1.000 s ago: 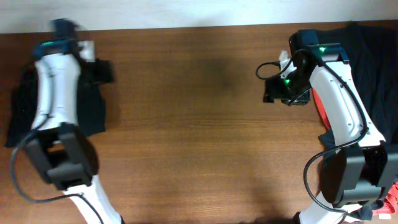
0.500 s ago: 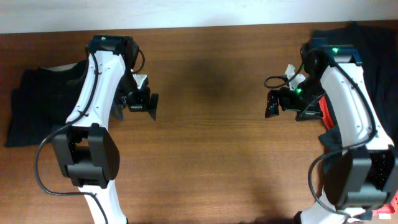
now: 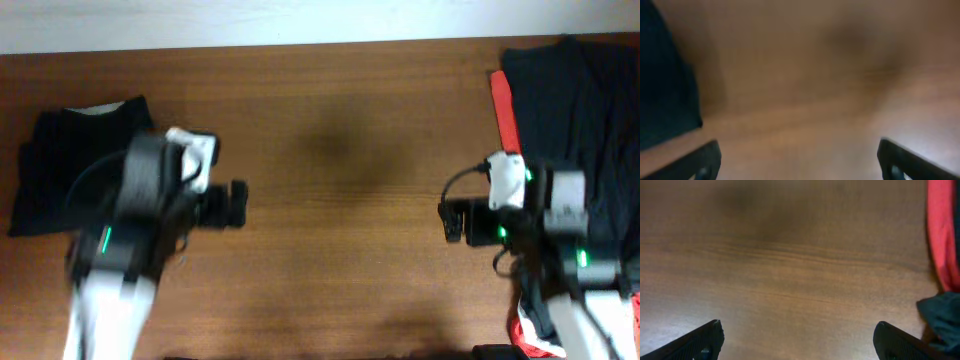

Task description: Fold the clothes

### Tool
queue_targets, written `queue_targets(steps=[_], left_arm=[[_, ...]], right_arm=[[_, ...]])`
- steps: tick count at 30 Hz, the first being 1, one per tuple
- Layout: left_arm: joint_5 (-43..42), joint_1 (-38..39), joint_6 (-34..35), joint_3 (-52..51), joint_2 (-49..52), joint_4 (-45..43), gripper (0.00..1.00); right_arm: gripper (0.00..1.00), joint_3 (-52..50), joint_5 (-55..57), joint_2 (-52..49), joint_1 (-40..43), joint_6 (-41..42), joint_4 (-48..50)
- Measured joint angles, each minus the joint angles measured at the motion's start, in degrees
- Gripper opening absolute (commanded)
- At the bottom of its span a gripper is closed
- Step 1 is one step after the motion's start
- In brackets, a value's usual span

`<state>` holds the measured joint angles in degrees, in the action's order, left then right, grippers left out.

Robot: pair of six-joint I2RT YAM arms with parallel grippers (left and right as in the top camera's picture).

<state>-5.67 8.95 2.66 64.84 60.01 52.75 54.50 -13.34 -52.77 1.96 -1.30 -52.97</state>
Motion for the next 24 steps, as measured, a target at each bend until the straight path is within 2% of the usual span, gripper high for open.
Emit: queue_targets(steps=[5, 12, 24], left_arm=[[1.22, 0.0, 0.0, -10.29, -20.96, -5.07, 0.99], [1.64, 0.0, 0.0, -11.5, -35.52, -5.05, 0.99], [1.64, 0.0, 0.0, -11.54, -37.57, -5.03, 0.99]], right_arm=[[0.99, -4.57, 0.37, 10.56, 0.0, 0.0, 1.84], [0.99, -4.59, 0.39, 11.56, 0.0, 0.0, 2.08], [0.99, -4.92, 0.42, 4.85, -0.02, 0.0, 2.16]])
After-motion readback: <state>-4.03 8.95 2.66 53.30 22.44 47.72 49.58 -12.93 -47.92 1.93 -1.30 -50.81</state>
